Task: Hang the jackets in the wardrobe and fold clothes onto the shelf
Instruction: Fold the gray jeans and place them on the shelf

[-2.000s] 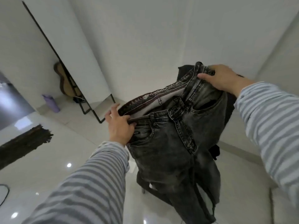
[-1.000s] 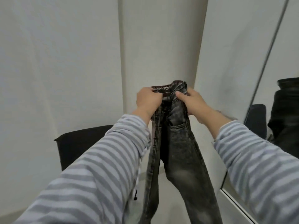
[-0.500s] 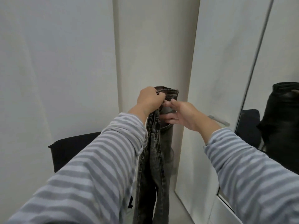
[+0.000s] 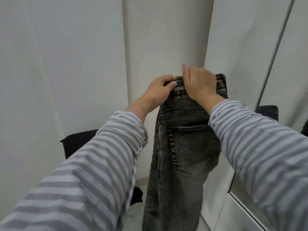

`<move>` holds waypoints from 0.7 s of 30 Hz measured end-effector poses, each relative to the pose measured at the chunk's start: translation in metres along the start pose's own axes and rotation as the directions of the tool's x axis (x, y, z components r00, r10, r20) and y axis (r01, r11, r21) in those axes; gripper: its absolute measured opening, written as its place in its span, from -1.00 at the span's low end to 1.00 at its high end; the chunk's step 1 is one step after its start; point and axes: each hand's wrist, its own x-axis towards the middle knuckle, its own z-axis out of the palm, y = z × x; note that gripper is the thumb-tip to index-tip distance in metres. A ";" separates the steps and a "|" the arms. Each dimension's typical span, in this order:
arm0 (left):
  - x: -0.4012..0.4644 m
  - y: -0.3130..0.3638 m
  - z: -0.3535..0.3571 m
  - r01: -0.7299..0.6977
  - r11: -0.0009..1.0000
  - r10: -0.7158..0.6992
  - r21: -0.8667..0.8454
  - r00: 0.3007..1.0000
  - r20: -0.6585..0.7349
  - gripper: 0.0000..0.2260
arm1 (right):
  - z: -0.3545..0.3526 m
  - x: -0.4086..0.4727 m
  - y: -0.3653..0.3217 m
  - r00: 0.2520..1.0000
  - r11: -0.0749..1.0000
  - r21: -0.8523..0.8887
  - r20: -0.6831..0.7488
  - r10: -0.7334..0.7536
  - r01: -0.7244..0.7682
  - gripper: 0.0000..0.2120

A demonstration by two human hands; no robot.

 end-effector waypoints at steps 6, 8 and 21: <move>-0.026 -0.022 0.021 0.153 0.912 -0.214 -0.381 0.969 -0.124 -0.61 | -0.003 -0.003 -0.003 0.996 0.998 -0.022 0.055 0.064 -0.063 -0.41; -0.036 -0.039 0.029 0.225 0.904 -0.257 -0.363 0.966 -0.041 -0.51 | -0.009 0.002 -0.003 0.997 0.998 -0.009 0.035 0.070 -0.069 -0.42; -0.011 -0.024 0.031 -0.070 0.942 -0.066 -0.327 0.920 -0.386 -0.86 | -0.028 -0.021 0.062 0.940 0.964 0.089 -0.214 0.265 -0.251 -0.46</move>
